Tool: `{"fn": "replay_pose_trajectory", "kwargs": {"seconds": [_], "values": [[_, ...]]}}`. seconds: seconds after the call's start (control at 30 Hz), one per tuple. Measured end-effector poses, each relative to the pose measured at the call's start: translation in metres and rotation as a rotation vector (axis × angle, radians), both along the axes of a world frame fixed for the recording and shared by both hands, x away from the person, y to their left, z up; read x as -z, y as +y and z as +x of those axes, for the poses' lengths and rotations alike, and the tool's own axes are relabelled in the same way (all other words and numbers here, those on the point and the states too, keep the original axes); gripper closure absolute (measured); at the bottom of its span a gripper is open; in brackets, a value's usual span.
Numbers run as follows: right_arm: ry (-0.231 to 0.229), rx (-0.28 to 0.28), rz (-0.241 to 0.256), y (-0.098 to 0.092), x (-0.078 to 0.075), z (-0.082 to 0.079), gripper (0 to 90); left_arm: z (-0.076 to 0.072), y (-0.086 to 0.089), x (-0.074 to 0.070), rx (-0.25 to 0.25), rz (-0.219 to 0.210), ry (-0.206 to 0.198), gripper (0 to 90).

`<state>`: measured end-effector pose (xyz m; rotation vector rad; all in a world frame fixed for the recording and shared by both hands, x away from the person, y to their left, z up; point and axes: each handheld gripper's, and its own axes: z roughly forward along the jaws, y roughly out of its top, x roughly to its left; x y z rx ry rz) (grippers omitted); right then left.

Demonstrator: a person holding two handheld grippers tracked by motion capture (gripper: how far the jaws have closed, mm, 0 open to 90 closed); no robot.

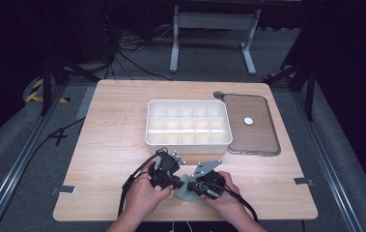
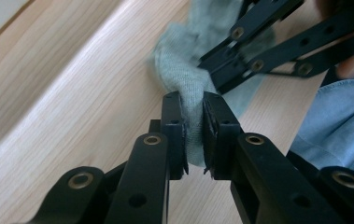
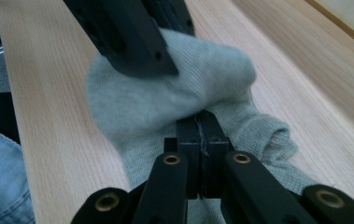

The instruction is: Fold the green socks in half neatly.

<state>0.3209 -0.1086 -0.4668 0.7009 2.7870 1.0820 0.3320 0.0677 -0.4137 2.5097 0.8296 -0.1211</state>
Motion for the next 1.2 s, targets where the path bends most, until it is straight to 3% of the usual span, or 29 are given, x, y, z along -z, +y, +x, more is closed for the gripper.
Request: {"fn": "replay_pose_trajectory", "kwargs": {"seconds": [0.13, 0.3, 0.4, 0.5, 0.7, 0.87, 1.2], "values": [[-0.005, -0.008, 0.01, 0.002, 0.0, -0.002, 89.3, -0.001, 0.0, -0.002, -0.01, 0.007, 0.001, 81.0], [0.001, 0.02, 0.044, -0.02, -0.014, 0.001, 88.2, 0.002, 0.008, -0.006, -0.048, 0.029, 0.013, 81.3], [0.017, 0.053, -0.002, -0.034, -0.018, 0.002, 88.6, 0.004, 0.01, -0.008, -0.058, 0.027, 0.015, 81.3], [0.048, 0.061, -0.071, -0.035, -0.01, 0.002, 89.0, 0.004, 0.009, -0.01, -0.056, 0.025, 0.021, 81.2], [0.033, 0.039, -0.042, -0.029, -0.004, 0.001, 89.6, 0.005, -0.002, -0.01, -0.026, 0.022, 0.011, 81.2], [0.046, 0.039, -0.011, -0.031, -0.002, 0.002, 89.6, 0.007, -0.016, -0.007, -0.003, 0.026, 0.011, 81.3], [0.051, 0.036, 0.008, -0.033, 0.0, 0.002, 89.5, 0.01, -0.032, 0.007, -0.007, 0.026, 0.006, 80.7]]}}
